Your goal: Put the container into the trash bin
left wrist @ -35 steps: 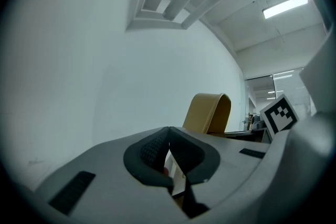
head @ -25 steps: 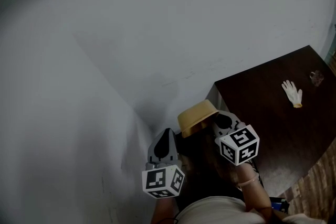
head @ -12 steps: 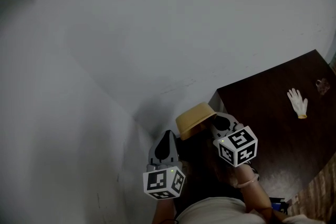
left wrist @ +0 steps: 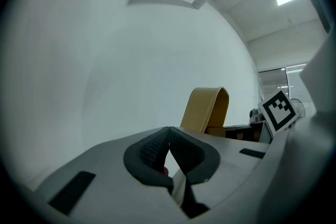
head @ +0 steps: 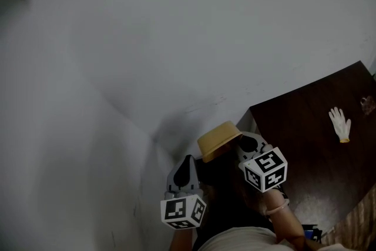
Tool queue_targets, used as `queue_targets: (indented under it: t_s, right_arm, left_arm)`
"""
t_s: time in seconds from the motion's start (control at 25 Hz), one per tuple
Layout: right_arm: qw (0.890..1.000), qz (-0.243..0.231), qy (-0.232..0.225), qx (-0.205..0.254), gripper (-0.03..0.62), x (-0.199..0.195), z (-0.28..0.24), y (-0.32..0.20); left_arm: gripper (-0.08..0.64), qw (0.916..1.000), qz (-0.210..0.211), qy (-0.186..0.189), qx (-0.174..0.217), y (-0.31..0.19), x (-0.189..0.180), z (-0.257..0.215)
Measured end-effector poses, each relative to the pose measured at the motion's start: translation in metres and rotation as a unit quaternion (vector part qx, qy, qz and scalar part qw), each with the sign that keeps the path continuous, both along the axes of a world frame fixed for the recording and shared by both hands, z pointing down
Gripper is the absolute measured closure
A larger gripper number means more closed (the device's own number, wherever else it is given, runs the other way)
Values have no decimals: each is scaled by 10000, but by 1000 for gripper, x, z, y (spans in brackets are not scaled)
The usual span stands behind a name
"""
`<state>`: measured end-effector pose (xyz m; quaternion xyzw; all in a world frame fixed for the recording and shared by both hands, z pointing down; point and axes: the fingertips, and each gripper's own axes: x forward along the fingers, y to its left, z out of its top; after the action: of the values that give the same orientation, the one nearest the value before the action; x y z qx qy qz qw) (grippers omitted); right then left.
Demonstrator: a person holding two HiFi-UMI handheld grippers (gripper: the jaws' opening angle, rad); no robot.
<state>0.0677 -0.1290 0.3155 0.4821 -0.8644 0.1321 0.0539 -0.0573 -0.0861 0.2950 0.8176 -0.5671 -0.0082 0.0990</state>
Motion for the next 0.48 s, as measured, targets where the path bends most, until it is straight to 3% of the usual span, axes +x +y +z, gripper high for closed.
queue_targets:
  t_s: [0.48]
  right_arm:
    - [9993,127,132,-333,574,-23,40,-35]
  left_arm:
    - [540,9996,246,19,-139,-37,-21,34]
